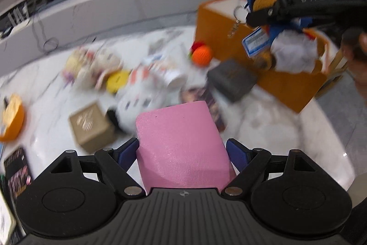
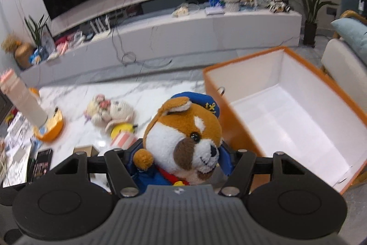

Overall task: Organize objects
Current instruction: 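Lift and carry pink wallet and plush dog over the orange box with both tools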

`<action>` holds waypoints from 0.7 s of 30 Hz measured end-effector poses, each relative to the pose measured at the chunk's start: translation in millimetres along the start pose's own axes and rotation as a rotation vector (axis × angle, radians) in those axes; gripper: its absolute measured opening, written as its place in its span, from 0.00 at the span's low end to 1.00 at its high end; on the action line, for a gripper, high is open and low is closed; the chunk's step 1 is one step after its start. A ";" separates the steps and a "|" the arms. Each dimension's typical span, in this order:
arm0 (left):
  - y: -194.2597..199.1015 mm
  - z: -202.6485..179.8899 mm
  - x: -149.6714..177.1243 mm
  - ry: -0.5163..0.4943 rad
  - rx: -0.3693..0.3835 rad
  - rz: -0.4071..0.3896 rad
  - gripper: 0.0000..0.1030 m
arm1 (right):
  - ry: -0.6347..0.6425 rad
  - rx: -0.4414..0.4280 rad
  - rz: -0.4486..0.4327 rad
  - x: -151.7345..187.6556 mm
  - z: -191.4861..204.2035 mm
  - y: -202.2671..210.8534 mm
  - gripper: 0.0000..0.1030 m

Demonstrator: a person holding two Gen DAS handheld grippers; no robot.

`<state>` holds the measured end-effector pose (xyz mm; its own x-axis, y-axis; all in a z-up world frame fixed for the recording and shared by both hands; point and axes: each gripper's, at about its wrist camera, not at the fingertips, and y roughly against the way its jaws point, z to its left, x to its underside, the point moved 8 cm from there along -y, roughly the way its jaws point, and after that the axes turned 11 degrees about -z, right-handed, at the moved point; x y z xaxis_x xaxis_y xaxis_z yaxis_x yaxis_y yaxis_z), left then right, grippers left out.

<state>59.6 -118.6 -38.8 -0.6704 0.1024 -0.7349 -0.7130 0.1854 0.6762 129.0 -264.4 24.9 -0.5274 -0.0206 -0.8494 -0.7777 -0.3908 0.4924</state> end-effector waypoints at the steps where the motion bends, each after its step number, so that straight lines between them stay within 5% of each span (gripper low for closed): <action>1: -1.5 -5.3 -8.9 -0.007 0.010 -0.013 0.94 | 0.002 0.008 -0.021 -4.5 -4.7 3.3 0.65; 14: -36.7 -87.5 -115.5 -0.105 0.119 -0.147 0.94 | -0.200 0.217 -0.181 -37.2 -131.4 37.8 0.65; 21: -79.5 -128.2 -160.9 -0.078 0.142 -0.190 0.94 | -0.292 0.312 -0.166 -29.0 -177.9 36.3 0.65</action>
<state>197.8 -275.1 32.3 -0.5050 0.1261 -0.8538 -0.7851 0.3439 0.5151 176.9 -441.7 33.6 -0.4261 0.2971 -0.8545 -0.9022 -0.0700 0.4255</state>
